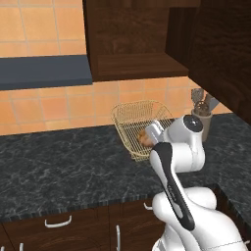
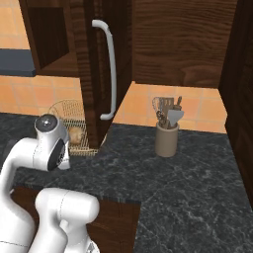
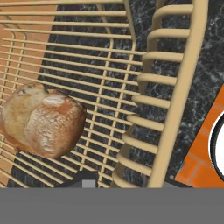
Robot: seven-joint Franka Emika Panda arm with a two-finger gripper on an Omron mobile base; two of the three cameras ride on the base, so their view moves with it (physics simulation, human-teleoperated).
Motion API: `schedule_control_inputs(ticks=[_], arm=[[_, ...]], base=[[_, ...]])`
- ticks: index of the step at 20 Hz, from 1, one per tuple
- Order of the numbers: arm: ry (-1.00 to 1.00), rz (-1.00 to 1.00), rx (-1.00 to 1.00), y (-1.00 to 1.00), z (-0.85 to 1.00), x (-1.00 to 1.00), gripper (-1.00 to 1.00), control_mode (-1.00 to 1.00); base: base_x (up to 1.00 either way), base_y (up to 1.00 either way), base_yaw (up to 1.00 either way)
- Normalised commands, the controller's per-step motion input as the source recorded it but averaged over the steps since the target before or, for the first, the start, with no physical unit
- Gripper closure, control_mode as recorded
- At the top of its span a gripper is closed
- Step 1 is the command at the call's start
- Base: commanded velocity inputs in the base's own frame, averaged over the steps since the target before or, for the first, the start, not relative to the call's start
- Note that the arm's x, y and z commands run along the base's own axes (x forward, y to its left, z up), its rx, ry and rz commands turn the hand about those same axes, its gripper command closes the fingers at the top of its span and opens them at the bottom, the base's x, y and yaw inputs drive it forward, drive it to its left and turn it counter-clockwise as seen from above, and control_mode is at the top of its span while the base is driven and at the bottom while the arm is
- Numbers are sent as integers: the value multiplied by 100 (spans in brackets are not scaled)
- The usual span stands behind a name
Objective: Open the cabinet, pick up the bread from the cabinet and place it in the basket. Then move the basket to the dining counter.
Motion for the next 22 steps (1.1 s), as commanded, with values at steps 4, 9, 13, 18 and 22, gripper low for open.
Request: schedule_control_inputs(ticks=[4,9,13,18,22], arm=[[-2,0,0,1,4,-3,100,-100],[0,0,0,0,0,0,100,-100],[0,0,0,0,0,0,100,-100],[0,0,0,0,0,0,100,100],[0,0,0,0,0,0,100,100]], base=[[0,0,0],[0,0,0],[0,0,0],[-38,9,5],[-33,79,37]])
